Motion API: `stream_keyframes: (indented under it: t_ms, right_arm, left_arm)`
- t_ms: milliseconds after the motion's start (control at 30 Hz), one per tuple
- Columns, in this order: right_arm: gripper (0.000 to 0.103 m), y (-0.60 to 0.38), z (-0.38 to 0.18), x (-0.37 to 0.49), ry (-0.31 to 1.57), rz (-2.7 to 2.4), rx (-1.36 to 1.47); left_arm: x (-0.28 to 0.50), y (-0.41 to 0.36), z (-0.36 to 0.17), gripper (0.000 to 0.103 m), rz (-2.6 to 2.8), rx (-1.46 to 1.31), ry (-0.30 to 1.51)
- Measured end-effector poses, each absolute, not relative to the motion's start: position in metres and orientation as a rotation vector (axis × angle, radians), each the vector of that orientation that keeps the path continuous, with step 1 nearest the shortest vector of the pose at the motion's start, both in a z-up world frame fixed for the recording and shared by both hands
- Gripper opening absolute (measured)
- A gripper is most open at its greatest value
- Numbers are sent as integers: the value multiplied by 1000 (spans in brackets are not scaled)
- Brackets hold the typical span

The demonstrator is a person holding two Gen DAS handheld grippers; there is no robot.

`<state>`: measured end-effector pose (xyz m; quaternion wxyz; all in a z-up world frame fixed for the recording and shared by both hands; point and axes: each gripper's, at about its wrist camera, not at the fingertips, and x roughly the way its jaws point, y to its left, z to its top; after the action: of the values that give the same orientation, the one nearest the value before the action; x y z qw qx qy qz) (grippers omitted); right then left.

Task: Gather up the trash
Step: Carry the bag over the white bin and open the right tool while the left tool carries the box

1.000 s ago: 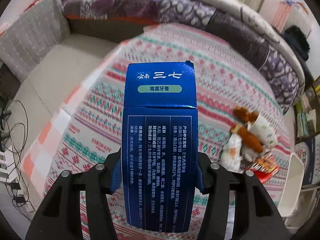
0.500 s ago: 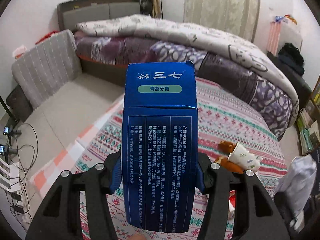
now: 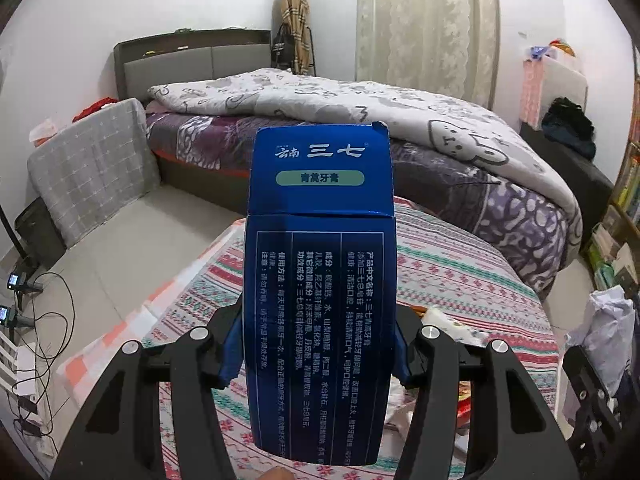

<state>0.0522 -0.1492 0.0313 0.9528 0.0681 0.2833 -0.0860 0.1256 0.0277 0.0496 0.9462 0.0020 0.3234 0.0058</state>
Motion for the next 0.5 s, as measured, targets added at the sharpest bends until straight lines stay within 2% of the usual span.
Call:
stream_keyframes:
  t_ms: [500]
  right_arm:
    - [42, -206, 38, 34, 573, -307, 189]
  left_arm:
    - [105, -40, 55, 56, -108, 65, 631]
